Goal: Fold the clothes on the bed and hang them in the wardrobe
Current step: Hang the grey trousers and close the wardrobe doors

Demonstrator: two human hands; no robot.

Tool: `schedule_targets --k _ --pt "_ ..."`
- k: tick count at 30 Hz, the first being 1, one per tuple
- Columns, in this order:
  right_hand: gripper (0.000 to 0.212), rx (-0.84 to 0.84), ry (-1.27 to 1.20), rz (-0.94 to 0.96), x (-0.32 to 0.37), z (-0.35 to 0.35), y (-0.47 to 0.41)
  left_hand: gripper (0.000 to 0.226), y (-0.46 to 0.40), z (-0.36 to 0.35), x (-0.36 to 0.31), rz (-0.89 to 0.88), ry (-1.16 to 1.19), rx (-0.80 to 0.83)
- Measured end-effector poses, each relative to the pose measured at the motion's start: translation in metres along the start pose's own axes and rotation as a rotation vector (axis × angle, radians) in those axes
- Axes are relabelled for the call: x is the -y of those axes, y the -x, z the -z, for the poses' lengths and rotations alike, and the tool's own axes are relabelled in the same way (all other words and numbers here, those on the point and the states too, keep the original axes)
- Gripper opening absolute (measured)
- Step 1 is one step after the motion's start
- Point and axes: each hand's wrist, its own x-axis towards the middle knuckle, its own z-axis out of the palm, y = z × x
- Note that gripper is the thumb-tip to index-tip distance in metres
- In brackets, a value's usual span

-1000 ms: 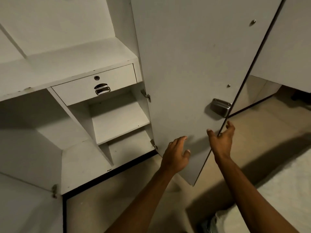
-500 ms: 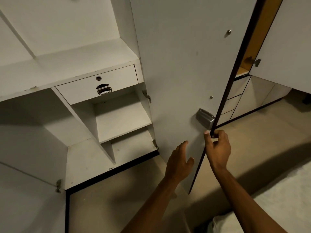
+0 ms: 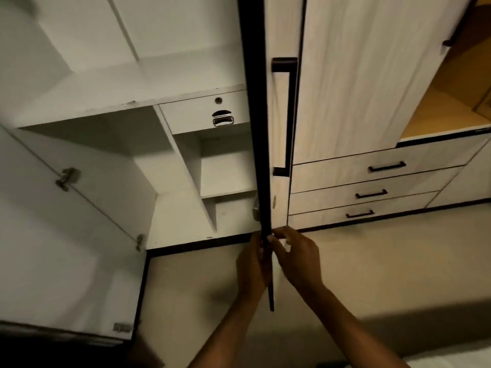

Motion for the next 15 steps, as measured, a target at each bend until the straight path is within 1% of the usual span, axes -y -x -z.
schedule_targets --k 1,2,5,6,7,8,9,10,11,15 --pt "0.017 0.031 -0.008 0.02 0.006 -0.008 -0.003 0.021 -0.003 0.008 0.006 0.04 0.027 -0.006" --pt "0.019 0.073 -0.021 0.038 0.013 -0.017 -0.007 0.022 -0.008 0.018 0.015 0.085 0.023 -0.032" --pt "0.032 0.244 -0.047 0.068 0.033 -0.044 -0.02 0.018 -0.029 0.043 0.04 0.156 -0.068 -0.141" --pt "0.036 0.294 -0.043 0.084 0.039 -0.052 -0.025 0.015 -0.037 0.049 0.051 0.184 -0.068 -0.157" --pt "0.038 0.345 -0.038 0.11 0.047 -0.061 -0.031 0.016 -0.047 0.058 0.057 0.206 -0.08 -0.192" --pt "0.041 0.391 -0.035 0.126 0.054 -0.068 -0.038 0.018 -0.055 0.066 0.064 0.264 -0.043 -0.195" --pt "0.043 0.437 -0.037 0.133 0.064 -0.075 -0.045 0.019 -0.062 0.08 0.064 0.281 -0.034 -0.19" --pt "0.043 0.472 -0.051 0.122 0.072 -0.082 -0.052 0.022 -0.07 0.091 0.062 0.285 0.029 -0.169" --pt "0.041 0.5 -0.072 0.102 0.079 -0.087 -0.059 0.027 -0.078 0.1 0.065 0.297 0.023 -0.127" --pt "0.039 0.542 -0.13 0.046 0.103 -0.121 -0.088 0.042 -0.113 0.132 0.092 0.36 0.13 -0.014"
